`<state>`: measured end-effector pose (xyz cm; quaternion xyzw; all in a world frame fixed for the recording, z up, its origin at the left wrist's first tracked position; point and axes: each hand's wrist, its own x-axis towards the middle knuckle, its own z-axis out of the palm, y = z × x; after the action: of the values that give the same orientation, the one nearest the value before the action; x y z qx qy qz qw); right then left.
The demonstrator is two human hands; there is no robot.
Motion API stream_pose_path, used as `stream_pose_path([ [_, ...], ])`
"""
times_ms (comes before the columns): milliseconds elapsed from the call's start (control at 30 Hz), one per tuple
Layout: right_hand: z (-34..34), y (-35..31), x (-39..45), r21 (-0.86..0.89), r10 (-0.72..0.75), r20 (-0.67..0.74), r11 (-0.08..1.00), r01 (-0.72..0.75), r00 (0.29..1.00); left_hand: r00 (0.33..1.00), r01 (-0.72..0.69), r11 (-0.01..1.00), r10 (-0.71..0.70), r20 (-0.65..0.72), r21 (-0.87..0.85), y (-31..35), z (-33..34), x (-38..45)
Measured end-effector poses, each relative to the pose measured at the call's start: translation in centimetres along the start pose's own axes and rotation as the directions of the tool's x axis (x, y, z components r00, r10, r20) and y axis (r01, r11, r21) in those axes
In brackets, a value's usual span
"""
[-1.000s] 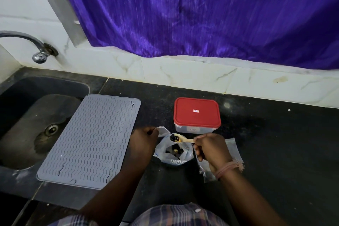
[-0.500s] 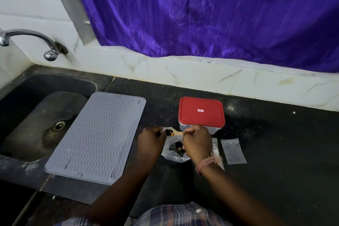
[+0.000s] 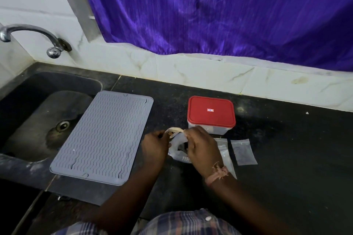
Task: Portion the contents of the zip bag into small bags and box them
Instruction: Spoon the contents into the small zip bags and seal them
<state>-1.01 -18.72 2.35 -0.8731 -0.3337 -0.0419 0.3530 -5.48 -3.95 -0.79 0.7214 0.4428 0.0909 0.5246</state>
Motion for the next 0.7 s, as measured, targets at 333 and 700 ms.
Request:
stream_pose_path([
  [333,-2.1,4.4,-3.9,0.136,0.272,-0.097,0.957,-0.258,0.957,0.975,0.2,0.968,-0.211,-0.064,-0.152,-1.9,1.3,-1.2],
  [700,2.3,5.4,-3.6,-0.38,0.089,0.06,0.923,-0.059,0.994,0.87,0.473,0.666,-0.457,0.186,-0.577,-1.7,4.6,-0.5],
])
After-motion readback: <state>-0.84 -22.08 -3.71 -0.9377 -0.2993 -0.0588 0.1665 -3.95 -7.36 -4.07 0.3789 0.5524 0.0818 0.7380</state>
